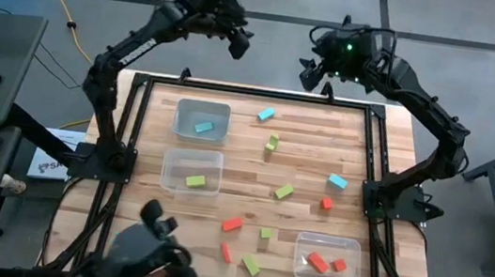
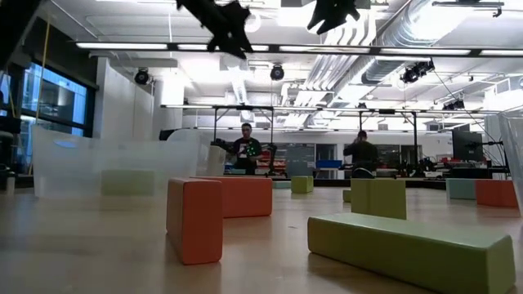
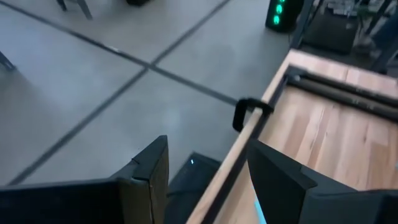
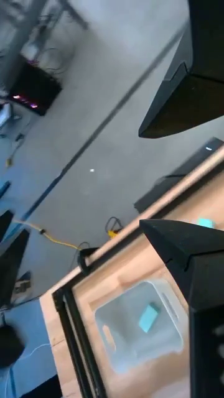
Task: Sort & place blocks by color
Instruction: Put the blue block into the gray bin
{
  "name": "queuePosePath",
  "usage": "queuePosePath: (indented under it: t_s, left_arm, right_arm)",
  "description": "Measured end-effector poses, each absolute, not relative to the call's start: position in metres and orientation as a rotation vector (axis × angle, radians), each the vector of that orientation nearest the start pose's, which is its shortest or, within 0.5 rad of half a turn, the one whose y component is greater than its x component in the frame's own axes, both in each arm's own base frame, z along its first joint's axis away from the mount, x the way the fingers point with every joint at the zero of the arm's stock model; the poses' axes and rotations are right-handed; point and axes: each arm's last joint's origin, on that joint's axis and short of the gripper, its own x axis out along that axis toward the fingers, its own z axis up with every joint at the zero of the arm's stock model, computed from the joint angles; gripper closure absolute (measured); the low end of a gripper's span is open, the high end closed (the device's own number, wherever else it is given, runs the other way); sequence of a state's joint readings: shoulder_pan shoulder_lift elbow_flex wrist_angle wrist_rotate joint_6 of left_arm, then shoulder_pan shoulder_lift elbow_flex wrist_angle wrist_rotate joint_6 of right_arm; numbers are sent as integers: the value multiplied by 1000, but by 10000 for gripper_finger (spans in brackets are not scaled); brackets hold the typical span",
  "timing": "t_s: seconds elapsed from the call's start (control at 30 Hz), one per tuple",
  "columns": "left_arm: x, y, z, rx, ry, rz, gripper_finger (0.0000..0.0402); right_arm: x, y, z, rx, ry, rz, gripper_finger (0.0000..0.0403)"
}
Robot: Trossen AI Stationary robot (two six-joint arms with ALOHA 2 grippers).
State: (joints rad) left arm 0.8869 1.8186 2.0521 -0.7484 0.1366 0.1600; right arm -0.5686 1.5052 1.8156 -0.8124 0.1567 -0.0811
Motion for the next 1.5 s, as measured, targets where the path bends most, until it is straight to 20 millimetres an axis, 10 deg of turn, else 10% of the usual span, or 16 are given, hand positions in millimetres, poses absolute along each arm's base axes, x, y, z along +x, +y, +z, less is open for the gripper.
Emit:
queuePosePath:
  t_s: [0.4,1.07,1.5]
  left_arm:
    - [202,247,485,-46,444,796,236]
    - [191,237,477,-99,576,818,236]
    - [189,238,477,-101,576,825,236]
  right_arm:
    - [278,-229,407,-197,639,-347,187]
    - [341,-284,267,-241,950,-66,187]
    - [364,-277,220,-227,1037,43,187]
